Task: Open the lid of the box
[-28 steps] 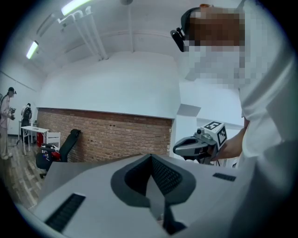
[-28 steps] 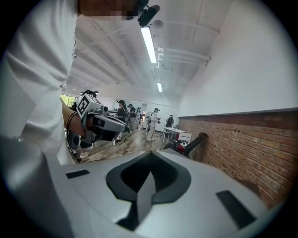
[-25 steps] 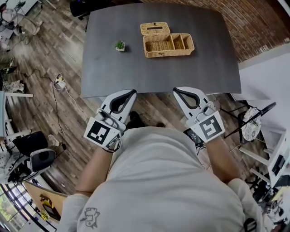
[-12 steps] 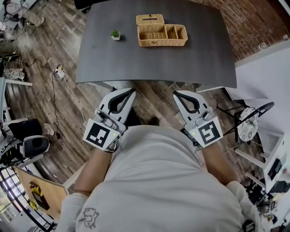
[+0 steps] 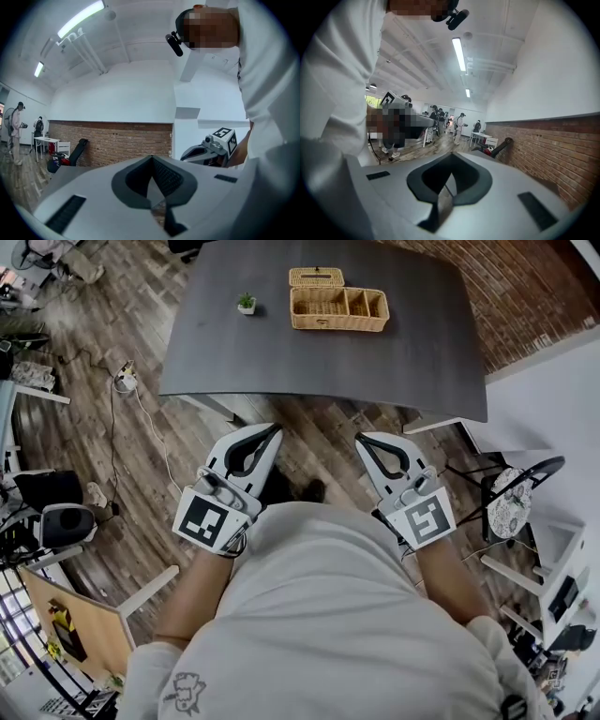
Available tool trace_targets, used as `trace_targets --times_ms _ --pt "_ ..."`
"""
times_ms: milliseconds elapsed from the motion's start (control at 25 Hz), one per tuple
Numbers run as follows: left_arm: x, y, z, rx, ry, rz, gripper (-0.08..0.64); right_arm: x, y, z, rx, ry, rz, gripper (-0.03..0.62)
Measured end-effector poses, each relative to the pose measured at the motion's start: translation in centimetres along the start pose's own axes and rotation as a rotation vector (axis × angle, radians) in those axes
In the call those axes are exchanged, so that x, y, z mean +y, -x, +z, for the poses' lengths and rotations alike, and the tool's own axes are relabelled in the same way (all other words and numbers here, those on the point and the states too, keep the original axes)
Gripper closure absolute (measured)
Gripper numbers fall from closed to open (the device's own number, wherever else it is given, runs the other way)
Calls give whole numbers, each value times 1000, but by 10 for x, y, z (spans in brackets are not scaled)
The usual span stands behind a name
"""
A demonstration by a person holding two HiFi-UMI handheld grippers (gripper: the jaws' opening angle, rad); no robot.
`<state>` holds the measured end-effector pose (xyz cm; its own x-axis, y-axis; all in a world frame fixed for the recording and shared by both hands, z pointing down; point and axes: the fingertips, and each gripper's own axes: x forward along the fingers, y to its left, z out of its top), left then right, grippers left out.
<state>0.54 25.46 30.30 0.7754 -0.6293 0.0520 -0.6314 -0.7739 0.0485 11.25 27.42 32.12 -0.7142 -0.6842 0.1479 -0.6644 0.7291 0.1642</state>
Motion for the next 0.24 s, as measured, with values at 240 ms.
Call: trace_targets --times_ms 240 --pt "-7 11 -2 0 6 8 549 6 2 6 -23 -5 6 588"
